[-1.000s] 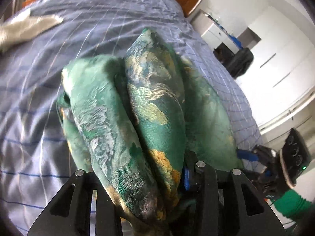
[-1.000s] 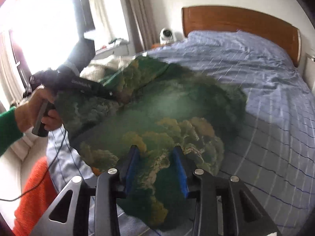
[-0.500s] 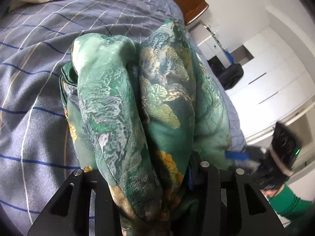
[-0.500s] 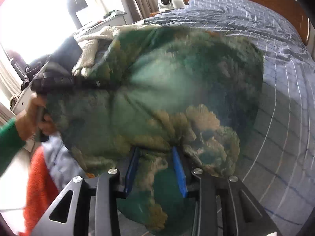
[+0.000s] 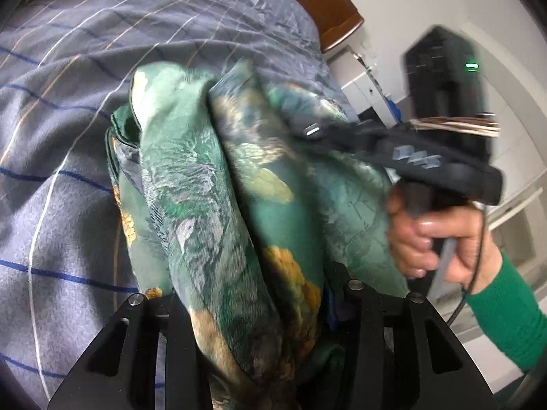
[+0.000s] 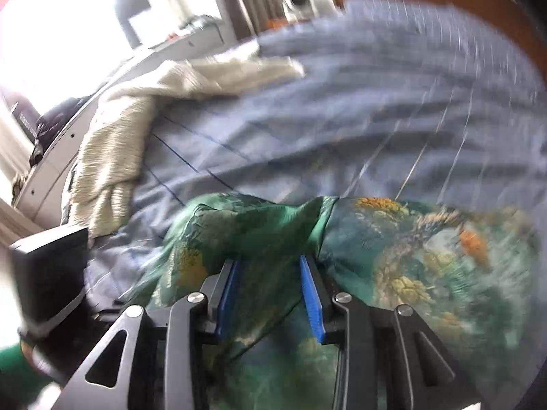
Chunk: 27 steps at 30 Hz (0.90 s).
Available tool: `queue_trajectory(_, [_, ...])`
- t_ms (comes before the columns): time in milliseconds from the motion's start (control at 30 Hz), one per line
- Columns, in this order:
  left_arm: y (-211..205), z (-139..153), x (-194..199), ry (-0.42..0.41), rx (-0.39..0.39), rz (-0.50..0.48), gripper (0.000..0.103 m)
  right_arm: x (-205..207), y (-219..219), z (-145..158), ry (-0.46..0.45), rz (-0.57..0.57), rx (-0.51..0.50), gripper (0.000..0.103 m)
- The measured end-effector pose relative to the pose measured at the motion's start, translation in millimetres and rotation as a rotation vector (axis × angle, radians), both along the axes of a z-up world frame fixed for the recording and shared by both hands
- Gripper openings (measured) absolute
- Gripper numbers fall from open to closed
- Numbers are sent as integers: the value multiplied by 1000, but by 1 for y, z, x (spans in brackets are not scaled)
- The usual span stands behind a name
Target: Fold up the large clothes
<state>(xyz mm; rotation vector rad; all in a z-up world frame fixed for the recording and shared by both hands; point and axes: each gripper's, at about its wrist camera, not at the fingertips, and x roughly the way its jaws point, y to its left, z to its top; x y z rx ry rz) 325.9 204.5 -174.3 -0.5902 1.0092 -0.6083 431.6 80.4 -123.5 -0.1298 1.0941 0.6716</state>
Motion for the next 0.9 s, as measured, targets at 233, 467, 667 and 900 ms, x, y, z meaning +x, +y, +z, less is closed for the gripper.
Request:
queue_trajectory(233, [1,-12,0,-5,-18,5,41,2,-2,-35,15,5,-16,33])
queue_trajectory(467, [7,-8,-1,18,-23,-21,41,6,11,-31,6,0,-70,33])
queue_trajectory(667, [6,3,4,42,17,-102,42,-37,6,18,-59,25,-93,36])
queue_trajectory(900, [3,1,9,56,10,-125,43,-148,-17,41,-75,171,0,36])
